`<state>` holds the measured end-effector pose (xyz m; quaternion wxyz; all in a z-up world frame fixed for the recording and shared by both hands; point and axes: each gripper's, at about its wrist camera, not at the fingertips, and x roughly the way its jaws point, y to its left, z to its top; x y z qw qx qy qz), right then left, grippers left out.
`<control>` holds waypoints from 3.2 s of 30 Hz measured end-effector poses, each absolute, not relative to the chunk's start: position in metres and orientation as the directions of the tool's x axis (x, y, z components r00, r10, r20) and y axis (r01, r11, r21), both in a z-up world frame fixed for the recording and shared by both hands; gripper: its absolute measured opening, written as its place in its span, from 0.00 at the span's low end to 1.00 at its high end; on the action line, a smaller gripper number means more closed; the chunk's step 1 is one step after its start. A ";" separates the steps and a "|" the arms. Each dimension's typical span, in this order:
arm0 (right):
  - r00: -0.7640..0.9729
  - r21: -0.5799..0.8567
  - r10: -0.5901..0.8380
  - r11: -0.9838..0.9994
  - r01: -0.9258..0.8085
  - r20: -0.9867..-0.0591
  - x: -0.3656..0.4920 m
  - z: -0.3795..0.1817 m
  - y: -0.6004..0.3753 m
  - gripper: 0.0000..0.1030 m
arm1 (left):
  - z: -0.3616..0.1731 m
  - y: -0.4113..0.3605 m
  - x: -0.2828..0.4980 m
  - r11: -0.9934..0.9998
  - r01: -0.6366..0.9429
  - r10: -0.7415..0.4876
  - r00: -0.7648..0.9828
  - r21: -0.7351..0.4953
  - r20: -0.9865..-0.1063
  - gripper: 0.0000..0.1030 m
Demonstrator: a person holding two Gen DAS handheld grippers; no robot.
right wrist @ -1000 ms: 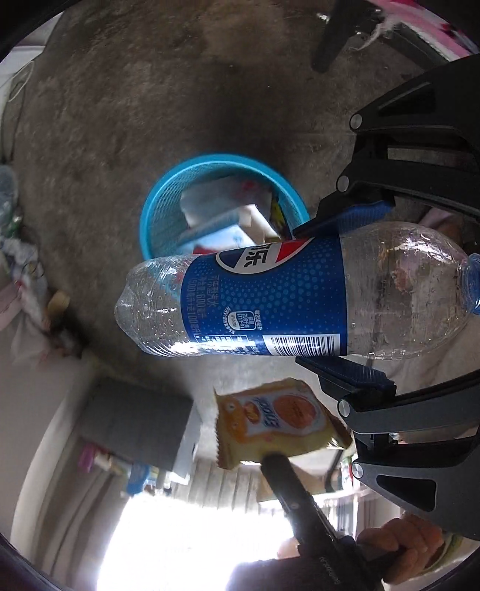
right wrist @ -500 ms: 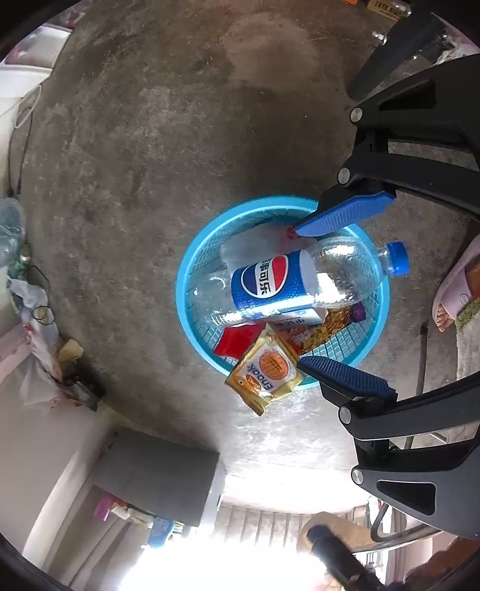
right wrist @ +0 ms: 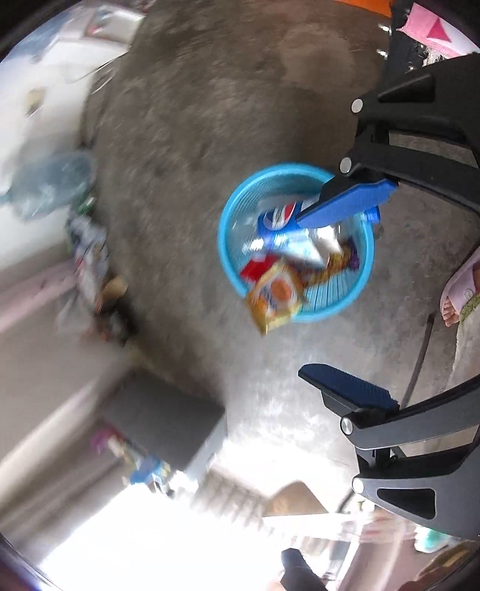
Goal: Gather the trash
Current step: 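Move both open tools back over the table toward the cup and gold box, then close the left tool on the green-lidded cup while the right tool grasps the gold box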
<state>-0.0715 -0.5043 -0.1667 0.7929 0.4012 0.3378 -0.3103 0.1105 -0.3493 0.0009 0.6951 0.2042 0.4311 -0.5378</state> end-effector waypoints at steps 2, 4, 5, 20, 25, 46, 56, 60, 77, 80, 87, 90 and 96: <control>0.611 0.429 -0.215 0.540 0.725 -0.762 -0.064 -0.148 -0.486 0.72 | 0.016 -0.326 0.111 0.354 0.921 -0.586 0.084 -0.161 -0.806 0.55; 0.631 0.431 -0.198 0.578 0.693 -0.750 -0.057 -0.135 -0.472 0.73 | 0.031 -0.295 0.114 0.382 0.913 -0.599 0.128 -0.141 -0.791 0.56; 0.639 0.430 -0.187 0.598 0.677 -0.746 -0.053 -0.129 -0.465 0.73 | 0.040 -0.276 0.115 0.398 0.908 -0.608 0.152 -0.133 -0.779 0.57; 0.700 0.428 0.067 0.831 0.355 -0.711 0.017 -0.081 -0.331 0.73 | 0.066 -0.023 0.137 0.778 0.601 -0.540 0.492 -0.183 -0.683 0.70; 0.686 0.434 0.142 0.859 0.273 -0.713 0.034 -0.079 -0.298 0.73 | 0.047 0.041 0.133 0.848 0.488 -0.474 0.527 -0.206 -0.705 0.70; 0.545 0.440 0.405 0.895 -0.073 -0.734 0.093 -0.089 -0.184 0.73 | -0.003 0.059 0.158 0.754 0.600 -0.588 0.437 -0.267 -0.681 0.70; 0.468 0.383 0.430 0.902 -0.198 -0.772 0.109 -0.108 -0.162 0.73 | -0.027 0.032 0.191 0.706 0.652 -0.600 0.342 -0.277 -0.723 0.70; 0.456 0.338 0.418 0.908 -0.249 -0.786 0.114 -0.113 -0.153 0.73 | -0.035 0.025 0.194 0.697 0.660 -0.598 0.320 -0.280 -0.735 0.70; 0.487 0.234 0.361 0.924 -0.302 -0.796 0.104 -0.116 -0.145 0.60 | -0.041 0.025 0.205 0.708 0.632 -0.606 0.317 -0.314 -0.729 0.58; 0.500 0.241 0.360 0.927 -0.288 -0.788 0.100 -0.117 -0.145 0.59 | -0.040 0.030 0.206 0.710 0.623 -0.615 0.319 -0.330 -0.721 0.58; 0.521 0.261 0.364 0.929 -0.263 -0.772 0.088 -0.117 -0.153 0.58 | -0.029 0.034 0.199 0.712 0.623 -0.622 0.346 -0.324 -0.703 0.57; 0.526 0.264 0.362 0.930 -0.254 -0.769 0.082 -0.117 -0.156 0.58 | -0.021 0.037 0.197 0.716 0.615 -0.627 0.359 -0.330 -0.691 0.57; 0.540 0.277 0.360 0.933 -0.231 -0.761 0.074 -0.116 -0.163 0.57 | -0.003 0.046 0.193 0.722 0.607 -0.636 0.393 -0.333 -0.664 0.57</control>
